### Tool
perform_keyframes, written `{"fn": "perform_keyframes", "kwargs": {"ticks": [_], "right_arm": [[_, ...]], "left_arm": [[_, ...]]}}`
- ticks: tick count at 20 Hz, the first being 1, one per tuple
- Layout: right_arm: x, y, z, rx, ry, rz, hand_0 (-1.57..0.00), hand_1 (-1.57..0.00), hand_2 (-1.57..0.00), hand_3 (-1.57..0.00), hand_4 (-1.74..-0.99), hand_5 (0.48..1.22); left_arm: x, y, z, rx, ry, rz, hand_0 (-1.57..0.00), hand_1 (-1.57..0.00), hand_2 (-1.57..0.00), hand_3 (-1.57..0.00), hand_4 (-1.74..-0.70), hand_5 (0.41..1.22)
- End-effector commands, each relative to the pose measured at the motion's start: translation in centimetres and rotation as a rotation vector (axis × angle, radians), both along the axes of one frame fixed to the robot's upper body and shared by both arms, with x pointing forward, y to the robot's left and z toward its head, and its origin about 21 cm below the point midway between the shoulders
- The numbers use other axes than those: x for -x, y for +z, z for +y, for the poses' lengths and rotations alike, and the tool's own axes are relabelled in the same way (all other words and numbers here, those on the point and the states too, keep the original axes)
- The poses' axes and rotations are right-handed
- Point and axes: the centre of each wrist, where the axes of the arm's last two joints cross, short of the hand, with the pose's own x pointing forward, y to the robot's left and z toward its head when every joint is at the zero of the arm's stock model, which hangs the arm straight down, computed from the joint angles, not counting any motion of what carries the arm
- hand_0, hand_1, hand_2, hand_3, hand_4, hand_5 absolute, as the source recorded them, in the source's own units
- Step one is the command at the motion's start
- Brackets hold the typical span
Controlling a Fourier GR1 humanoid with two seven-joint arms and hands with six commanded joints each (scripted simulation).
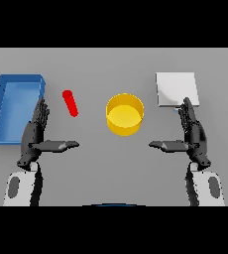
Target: Pick up the red beaker and tilt it to pour out 1 green nut into yellow bowl. Pick up the yellow bowl and place it on the metallic measuring scale.
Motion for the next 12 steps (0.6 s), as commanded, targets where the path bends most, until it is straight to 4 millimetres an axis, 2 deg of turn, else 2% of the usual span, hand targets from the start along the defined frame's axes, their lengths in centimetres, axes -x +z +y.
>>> {"fn": "perform_keyframes", "kwargs": {"ticks": [1, 6, 8, 10, 12], "right_arm": [[0.0, 0.0, -0.1, 0.0, -0.001, 0.0, 0.0, 0.0, 0.0, 0.0, -1.128, 0.66], [-0.4, 0.4, -0.5, 0.004, -0.004, 0.003, 0.0, 0.0, 0.0, 0.0, -1.128, 0.66], [1.5, 0.2, 0.0, 0.212, 0.046, -0.138, 0.0, 0.0, 0.0, 0.0, -1.128, 0.663], [2.5, 0.3, 0.7, 0.278, 0.066, -0.172, 0.0, 0.0, 0.0, 0.0, -1.126, 0.666], [2.8, 0.6, 0.5, 0.3, 0.057, -0.167, 0.0, 0.0, 0.0, 0.0, -1.118, 0.663]], "left_arm": [[-0.1, 0.0, 0.1, 0.0, 0.002, 0.001, 0.0, 0.0, 0.0, 0.0, -1.09, 0.623], [-0.8, 0.2, 1.0, -0.006, 0.004, 0.012, 0.0, 0.0, 0.0, 0.0, -1.09, 0.623], [1.0, 0.3, 0.6, -0.114, -0.028, -0.056, 0.0, 0.0, 0.0, 0.0, -1.09, 0.62], [2.2, 0.5, 0.6, -0.158, -0.031, -0.056, 0.0, 0.0, 0.0, 0.0, -1.09, 0.615], [2.2, 1.1, 0.4, -0.179, -0.031, -0.042, 0.0, 0.0, 0.0, 0.0, -1.1, 0.616]]}}
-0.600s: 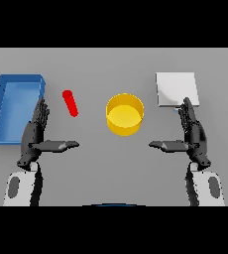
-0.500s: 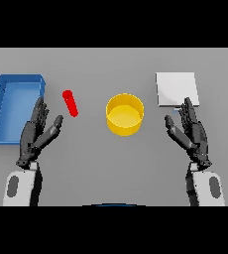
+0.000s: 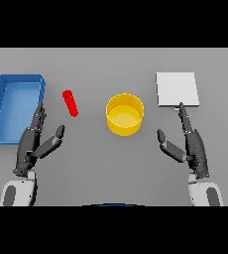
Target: Pick up the red beaker and tilt it to pour out 1 green nut into yellow bowl. Pick up the yellow bowl and place it on the metallic measuring scale.
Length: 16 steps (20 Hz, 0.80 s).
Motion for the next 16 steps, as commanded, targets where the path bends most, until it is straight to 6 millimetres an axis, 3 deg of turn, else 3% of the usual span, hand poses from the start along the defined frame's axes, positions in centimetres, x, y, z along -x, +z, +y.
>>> {"fn": "perform_keyframes", "kwargs": {"ticks": [1, 4, 16], "right_arm": [[-0.1, 0.0, 0.1, 0.011, -0.007, 0.016, 0.0, 0.0, 0.0, 0.0, -1.112, 0.659], [0.2, 0.1, 0.3, -0.015, -0.001, 0.014, 0.0, 0.0, 0.0, 0.0, -1.123, 0.653], [-0.3, 0.4, -0.1, -0.057, 0.002, 0.009, 0.0, 0.0, 0.0, 0.0, -1.23, 0.666]], "left_arm": [[-0.1, 0.1, -0.1, -0.004, 0.0, 0.011, 0.0, 0.0, 0.0, 0.0, -1.1, 0.616], [-1.0, -0.5, -0.6, -0.028, -0.01, 0.053, 0.0, 0.0, 0.0, 0.0, -1.09, 0.612], [-8.6, -2.7, -2.0, -0.045, -0.015, 0.039, 0.0, 0.0, 0.0, 0.0, -1.16, 0.631]]}}
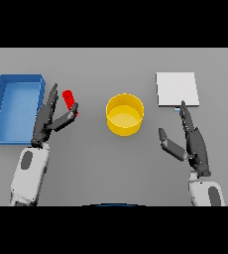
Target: Pick up the red beaker and tilt it to pour out 1 green nut into yellow bowl. Pick up the yellow bowl and place it on the metallic measuring scale.
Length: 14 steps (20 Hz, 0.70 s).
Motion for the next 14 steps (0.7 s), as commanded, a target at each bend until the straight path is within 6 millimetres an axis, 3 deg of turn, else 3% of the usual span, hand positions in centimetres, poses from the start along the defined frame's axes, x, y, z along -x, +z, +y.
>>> {"fn": "perform_keyframes", "kwargs": {"ticks": [1, 8, 14], "right_arm": [[0.0, 0.0, 0.4, 0.0, -0.001, 0.007, 0.0, 0.0, 0.0, 0.0, -1.233, 0.666], [0.3, 0.0, -0.3, 0.018, -0.004, 0.005, 0.0, 0.0, 0.0, 0.0, -1.25, 0.683], [0.3, 0.4, -0.2, 0.0, 0.003, -0.012, 0.0, 0.0, 0.0, 0.0, -1.261, 0.69]], "left_arm": [[-0.4, -0.1, -0.4, 0.008, 0.002, -0.008, 0.0, 0.0, 0.0, 0.0, -1.18, 0.635], [-3.2, -1.4, -1.3, -0.056, -0.008, -0.031, 0.0, 0.0, 0.0, 0.0, -1.24, 0.657], [-5.2, -1.2, -2.5, -0.075, -0.021, -0.054, 0.0, 0.0, 0.0, 0.0, -1.26, 0.684]]}}
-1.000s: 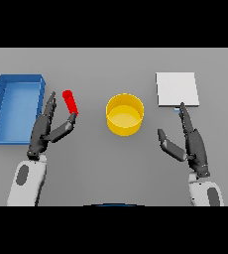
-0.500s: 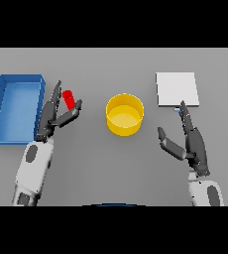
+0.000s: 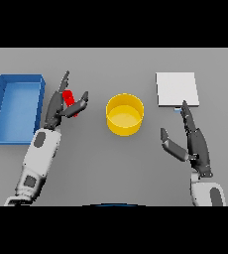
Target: Pick up the red beaker and tilt it to pour out 1 green nut into yellow bowl. Pick up the yellow bowl and place it on the metallic measuring scale.
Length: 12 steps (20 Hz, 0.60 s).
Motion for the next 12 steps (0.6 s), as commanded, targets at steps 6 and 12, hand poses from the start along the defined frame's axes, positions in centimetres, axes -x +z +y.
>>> {"fn": "perform_keyframes", "kwargs": {"ticks": [6, 12], "right_arm": [[0.0, -0.2, 0.0, 0.023, -0.013, 0.016, 0.0, 0.0, 0.0, 0.0, -1.245, 0.692], [-0.5, -0.3, 0.1, 0.015, -0.017, 0.018, 0.0, 0.0, 0.0, 0.0, -1.219, 0.68]], "left_arm": [[-0.6, -0.7, -1.1, 0.034, 0.05, -0.027, -0.77, -0.8, -0.79, -0.58, -1.48, 0.933], [-0.7, -1.2, -1.6, 0.074, 0.035, -0.09, -1.36, -1.37, -1.37, -1.28, -1.63, 1.125]]}}
